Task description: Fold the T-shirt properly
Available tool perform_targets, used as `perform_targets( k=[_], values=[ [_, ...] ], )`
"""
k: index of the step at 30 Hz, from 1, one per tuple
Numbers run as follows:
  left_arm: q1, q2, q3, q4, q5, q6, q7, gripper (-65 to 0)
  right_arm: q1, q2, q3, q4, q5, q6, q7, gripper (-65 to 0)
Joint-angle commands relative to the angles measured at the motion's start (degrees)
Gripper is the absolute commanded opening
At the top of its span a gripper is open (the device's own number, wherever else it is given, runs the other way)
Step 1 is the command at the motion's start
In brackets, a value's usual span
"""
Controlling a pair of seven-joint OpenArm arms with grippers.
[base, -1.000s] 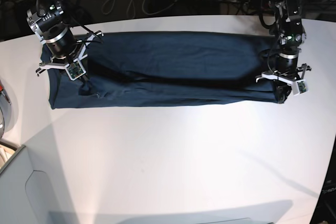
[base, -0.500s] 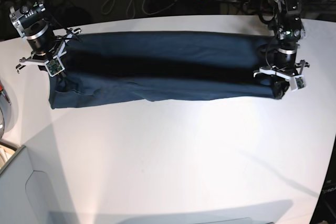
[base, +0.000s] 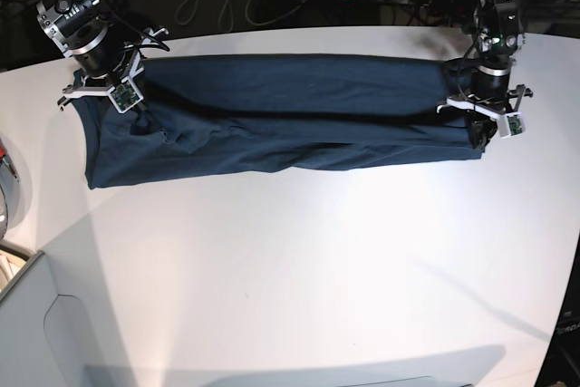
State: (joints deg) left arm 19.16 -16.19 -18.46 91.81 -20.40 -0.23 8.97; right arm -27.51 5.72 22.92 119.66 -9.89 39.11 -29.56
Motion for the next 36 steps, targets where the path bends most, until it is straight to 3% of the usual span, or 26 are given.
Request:
perform_targets(
  k=[1, 11, 32, 34, 36],
  values=[
    [0.49, -0.74, -0.57, 0.63, -0.12, 0.19, -1.72, -65.0, 0.12, 0.22, 0.95, 0.83, 0.44, 0.89, 1.12, -64.8],
    [2.78, -0.39, -0.14, -0.25, -0.12, 0.19, -1.46, -65.0, -0.84, 0.04, 5.61, 0.83, 0.44, 0.89, 1.03, -64.8],
    [4.97, -0.47, -0.05, -1.22, -0.12, 0.19, -1.46, -65.0, -3.39, 0.13, 7.72, 0.74, 0.35, 0.89, 0.95, -64.3],
    [5.06, -0.47, -0.05, -1.13, -0.12, 0.19, -1.46, -64.0, -3.39, 0.04, 7.54, 0.74, 0.35, 0.89, 0.95, -61.5],
    [5.06, -0.47, -0.05, -1.04, -0.12, 0.19, -1.46, -57.2, -3.22, 0.04, 7.54, -0.14, 0.35, 0.89, 0.95, -55.3]
  ],
)
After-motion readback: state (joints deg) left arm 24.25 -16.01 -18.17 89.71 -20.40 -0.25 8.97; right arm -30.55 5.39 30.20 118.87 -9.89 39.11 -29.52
